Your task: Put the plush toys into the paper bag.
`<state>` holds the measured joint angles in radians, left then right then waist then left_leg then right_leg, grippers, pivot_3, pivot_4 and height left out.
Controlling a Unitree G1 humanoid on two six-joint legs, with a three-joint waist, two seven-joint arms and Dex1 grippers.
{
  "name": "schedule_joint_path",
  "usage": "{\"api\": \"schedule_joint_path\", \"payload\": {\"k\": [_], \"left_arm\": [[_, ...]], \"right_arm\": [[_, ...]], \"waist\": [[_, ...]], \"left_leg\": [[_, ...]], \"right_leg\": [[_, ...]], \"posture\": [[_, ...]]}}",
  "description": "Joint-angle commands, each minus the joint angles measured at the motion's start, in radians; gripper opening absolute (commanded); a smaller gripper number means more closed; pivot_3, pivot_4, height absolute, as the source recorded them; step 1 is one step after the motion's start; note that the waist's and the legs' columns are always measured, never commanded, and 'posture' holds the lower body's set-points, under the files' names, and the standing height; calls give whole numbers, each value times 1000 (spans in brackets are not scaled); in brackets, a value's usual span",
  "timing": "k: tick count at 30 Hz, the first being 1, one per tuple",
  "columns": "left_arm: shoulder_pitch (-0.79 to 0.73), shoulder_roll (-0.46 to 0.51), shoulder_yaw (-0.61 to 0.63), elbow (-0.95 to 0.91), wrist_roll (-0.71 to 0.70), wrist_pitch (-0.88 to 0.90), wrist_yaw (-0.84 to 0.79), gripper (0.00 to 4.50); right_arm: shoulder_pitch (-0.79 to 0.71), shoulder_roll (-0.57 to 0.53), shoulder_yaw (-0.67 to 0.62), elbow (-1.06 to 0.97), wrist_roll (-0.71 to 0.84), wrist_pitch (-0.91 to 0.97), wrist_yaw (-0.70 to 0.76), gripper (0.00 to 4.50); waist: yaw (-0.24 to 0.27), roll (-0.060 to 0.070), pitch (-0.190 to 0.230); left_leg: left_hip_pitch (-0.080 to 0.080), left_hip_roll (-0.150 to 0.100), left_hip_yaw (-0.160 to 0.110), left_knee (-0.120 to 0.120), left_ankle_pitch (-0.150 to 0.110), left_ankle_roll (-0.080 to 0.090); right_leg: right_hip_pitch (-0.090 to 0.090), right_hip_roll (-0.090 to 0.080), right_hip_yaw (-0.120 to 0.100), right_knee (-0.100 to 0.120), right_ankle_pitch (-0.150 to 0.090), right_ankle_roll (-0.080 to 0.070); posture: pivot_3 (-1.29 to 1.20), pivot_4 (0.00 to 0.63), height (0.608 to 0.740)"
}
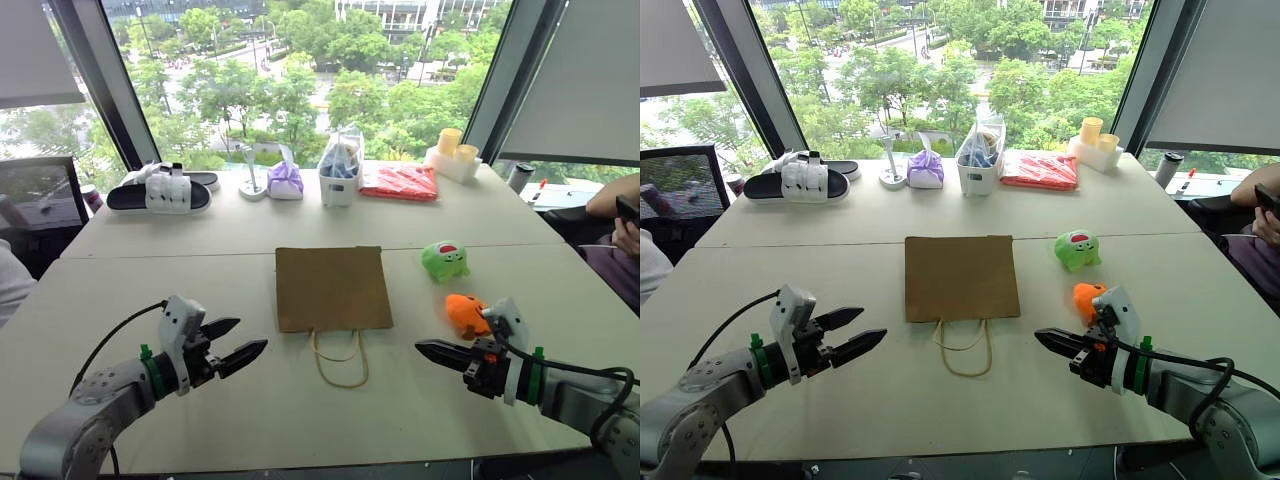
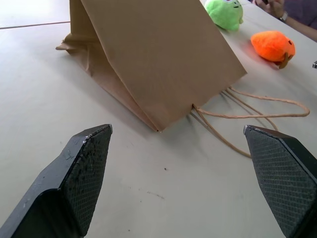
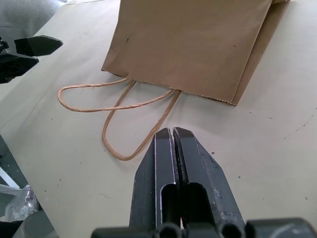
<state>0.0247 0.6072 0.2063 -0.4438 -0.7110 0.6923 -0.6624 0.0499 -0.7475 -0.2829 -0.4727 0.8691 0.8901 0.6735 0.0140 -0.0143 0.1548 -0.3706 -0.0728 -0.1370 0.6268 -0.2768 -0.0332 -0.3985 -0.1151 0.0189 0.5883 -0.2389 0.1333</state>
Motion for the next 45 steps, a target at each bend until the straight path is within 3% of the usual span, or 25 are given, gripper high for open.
{"api": "schedule_joint_path", "payload": {"k": [1,19,23,26,30,37,40,45], "left_arm": [[-21,9,11,-45,-19,13,14,4366],[-91,50,7,-37,-13,42,7,4366],[-86,183,-116,-96,132,-78,-131,4366],[-145,211,-195,-101,177,-140,-198,4366],[-248,189,-310,-28,265,-234,-272,4366],[-430,70,-474,178,349,-379,-428,4366],[-483,24,-505,249,370,-418,-471,3481],[-536,-4,-515,332,400,-462,-523,1043]], "right_arm": [[-16,-5,0,-17,0,-11,6,0],[-21,0,5,-8,-14,-16,6,0],[-14,-2,2,-6,-19,-15,13,0],[-20,0,9,2,-24,-17,14,0],[-32,10,27,6,-32,-20,8,0],[-19,44,34,-23,-41,-26,-27,0],[-5,65,34,-45,-39,-28,-51,0],[28,92,25,-77,-37,-36,-83,0]], "waist": [[0,0,0],[0,0,0],[-1,0,0],[2,1,0],[1,1,0],[-1,1,0],[-1,1,0],[-1,1,0]], "left_leg": [[0,0,0,0,0,0],[0,0,0,0,0,0],[0,-1,1,0,0,0],[0,-1,1,0,0,0],[0,-1,1,2,0,0],[0,-3,1,1,0,0],[0,-3,0,1,0,0],[0,-2,0,2,0,0]], "right_leg": [[0,0,0,0,0,0],[0,0,0,1,0,0],[0,0,0,2,0,0],[0,-1,1,1,0,0],[0,-1,0,1,0,0],[0,0,0,2,2,3],[0,0,0,2,2,4],[-1,0,0,5,2,4]], "posture": [[0,150,740],[0,150,740],[0,150,740],[0,150,740],[0,150,740],[0,150,740],[0,150,740],[0,150,740]]}}
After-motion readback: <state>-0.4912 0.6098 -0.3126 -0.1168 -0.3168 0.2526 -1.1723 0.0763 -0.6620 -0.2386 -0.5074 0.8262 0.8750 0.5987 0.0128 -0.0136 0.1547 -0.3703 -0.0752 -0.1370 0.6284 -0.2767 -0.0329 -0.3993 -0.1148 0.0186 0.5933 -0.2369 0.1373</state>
